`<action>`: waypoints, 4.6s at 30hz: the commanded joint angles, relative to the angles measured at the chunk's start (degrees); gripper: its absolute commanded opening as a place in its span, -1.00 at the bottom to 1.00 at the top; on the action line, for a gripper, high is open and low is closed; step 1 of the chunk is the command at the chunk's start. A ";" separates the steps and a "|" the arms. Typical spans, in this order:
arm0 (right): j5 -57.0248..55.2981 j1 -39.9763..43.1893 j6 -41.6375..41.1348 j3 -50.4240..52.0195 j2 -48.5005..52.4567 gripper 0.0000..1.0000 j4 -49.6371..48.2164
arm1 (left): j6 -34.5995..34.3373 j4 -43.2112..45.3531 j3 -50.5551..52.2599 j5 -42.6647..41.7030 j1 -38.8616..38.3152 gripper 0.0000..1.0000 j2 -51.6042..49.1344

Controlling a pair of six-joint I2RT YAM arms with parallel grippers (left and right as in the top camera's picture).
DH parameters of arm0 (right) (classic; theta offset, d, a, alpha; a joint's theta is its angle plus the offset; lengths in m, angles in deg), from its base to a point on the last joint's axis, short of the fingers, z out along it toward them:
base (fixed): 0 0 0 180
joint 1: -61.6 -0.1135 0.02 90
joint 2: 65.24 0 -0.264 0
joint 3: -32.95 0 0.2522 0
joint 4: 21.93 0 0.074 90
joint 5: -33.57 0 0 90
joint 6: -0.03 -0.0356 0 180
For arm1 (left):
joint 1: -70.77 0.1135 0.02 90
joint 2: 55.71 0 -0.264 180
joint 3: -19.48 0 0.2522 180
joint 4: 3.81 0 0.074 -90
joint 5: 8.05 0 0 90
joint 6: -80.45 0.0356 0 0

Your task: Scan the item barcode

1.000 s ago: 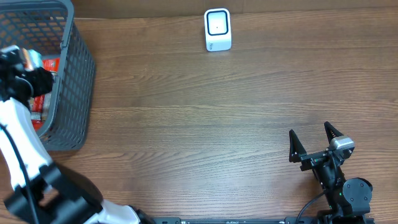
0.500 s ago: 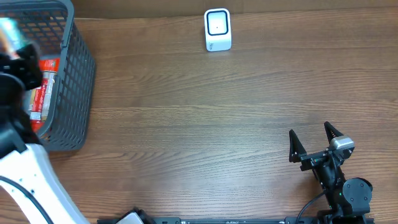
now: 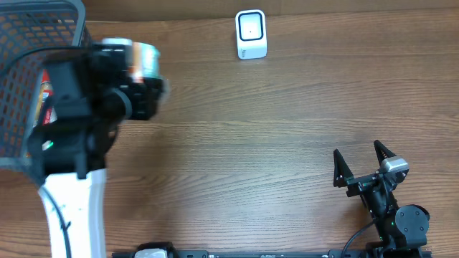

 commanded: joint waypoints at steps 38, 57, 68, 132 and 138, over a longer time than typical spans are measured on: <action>0.31 0.15 -0.13 0.61 -0.42 1.00 -0.26 | -32.74 16.72 -1.49 22.36 -41.92 0.05 -41.94; 0.31 0.15 -0.15 0.61 -0.42 1.00 -0.26 | -34.25 26.14 7.23 23.39 -45.35 0.09 -41.94; 0.31 0.15 -0.13 0.61 -0.42 1.00 -0.26 | -34.21 29.07 9.57 17.68 -44.72 0.89 -41.77; 0.31 0.15 -0.15 0.61 -0.42 1.00 -0.26 | -26.69 29.51 7.43 18.43 -42.60 -0.52 -34.01; 0.31 0.15 -0.15 0.61 -0.42 1.00 -0.26 | -26.67 29.22 6.62 23.06 -42.14 -0.58 -32.57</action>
